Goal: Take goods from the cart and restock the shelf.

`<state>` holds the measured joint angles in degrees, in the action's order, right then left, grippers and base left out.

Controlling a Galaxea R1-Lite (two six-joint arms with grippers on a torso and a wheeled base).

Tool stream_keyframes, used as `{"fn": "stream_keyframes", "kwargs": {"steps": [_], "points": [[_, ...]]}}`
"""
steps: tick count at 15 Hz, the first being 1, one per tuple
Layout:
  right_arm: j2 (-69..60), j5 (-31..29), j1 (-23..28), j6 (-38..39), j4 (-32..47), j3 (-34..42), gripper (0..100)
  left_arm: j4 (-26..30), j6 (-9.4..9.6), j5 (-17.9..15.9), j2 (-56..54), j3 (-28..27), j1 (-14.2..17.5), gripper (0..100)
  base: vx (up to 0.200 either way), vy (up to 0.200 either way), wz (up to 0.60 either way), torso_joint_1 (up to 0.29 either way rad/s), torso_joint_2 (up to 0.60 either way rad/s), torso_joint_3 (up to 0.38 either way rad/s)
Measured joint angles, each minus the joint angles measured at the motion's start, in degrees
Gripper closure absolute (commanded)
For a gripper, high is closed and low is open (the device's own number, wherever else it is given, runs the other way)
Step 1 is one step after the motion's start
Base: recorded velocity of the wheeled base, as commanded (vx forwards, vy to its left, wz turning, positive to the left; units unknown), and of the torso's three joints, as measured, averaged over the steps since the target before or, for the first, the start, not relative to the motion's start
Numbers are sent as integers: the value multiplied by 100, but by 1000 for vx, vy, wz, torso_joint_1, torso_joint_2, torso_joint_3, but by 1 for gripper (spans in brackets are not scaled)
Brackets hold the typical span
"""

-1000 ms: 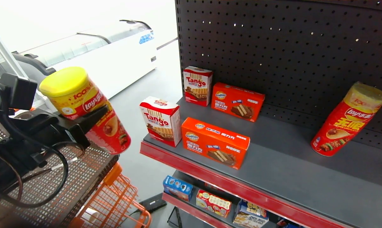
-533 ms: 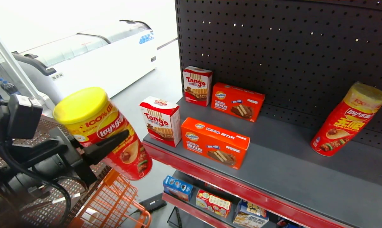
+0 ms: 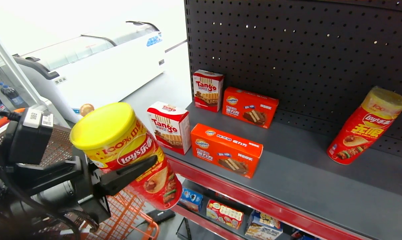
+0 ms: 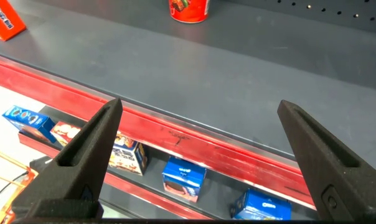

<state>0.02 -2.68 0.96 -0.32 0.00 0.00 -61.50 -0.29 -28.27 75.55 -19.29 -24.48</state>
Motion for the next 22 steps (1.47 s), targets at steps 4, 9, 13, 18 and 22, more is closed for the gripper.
{"fn": "stream_keyframes", "kwargs": {"steps": [4,9,13,18,22], "points": [[0,0,0,7,0,0,0,17,-22,-151,0,79,-96,100,0,0,0,0,0,0],[0,11,0,7,0,0,0,30,-22,-451,9,138,-180,100,0,0,0,0,0,0],[0,12,0,7,0,0,0,241,-22,-468,26,188,-265,100,0,0,-150,1,-1,1],[0,12,0,7,11,0,0,495,-13,-506,-5,160,-680,100,0,0,-600,-1,2,1],[0,12,0,7,0,0,0,473,-11,-512,6,127,-829,100,0,0,-600,0,2,2]]}}
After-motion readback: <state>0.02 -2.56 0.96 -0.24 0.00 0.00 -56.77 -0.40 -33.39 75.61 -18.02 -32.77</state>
